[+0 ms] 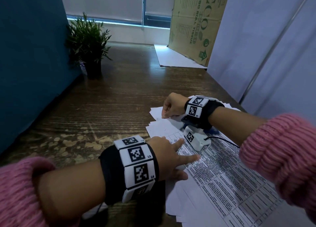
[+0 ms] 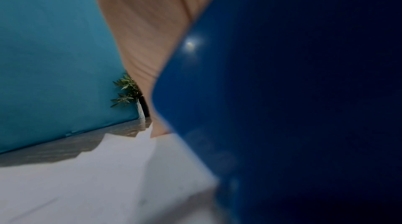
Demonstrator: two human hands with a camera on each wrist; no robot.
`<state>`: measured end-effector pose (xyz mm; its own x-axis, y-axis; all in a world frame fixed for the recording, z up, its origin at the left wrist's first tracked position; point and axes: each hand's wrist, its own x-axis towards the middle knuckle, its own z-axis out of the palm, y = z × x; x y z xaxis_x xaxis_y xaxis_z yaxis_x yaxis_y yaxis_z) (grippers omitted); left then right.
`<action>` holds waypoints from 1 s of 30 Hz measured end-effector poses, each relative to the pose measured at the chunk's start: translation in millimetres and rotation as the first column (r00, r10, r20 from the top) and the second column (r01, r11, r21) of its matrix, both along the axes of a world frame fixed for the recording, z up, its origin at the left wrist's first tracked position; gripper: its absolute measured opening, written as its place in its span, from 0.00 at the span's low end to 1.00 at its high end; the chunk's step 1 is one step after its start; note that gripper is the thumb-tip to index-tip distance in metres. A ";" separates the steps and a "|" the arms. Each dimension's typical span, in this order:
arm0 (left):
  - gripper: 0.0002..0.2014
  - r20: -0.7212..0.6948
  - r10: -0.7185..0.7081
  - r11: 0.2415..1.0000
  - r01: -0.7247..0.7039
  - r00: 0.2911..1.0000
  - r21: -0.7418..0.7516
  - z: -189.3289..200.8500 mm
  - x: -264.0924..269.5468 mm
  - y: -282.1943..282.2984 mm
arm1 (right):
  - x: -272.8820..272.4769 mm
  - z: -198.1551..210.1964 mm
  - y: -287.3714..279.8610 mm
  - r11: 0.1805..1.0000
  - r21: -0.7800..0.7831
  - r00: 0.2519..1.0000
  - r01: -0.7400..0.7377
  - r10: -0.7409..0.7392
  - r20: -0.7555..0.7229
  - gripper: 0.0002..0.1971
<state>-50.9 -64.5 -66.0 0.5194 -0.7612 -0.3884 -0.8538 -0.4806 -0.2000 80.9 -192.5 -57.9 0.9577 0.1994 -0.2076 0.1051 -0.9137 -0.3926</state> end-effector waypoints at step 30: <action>0.30 0.012 -0.015 1.000 0.014 1.000 0.010 -0.8 0.4 -0.4 | -36.8 27.2 -25.3 0.982 -0.122 0.989 -0.143 0.146 0.016 0.12</action>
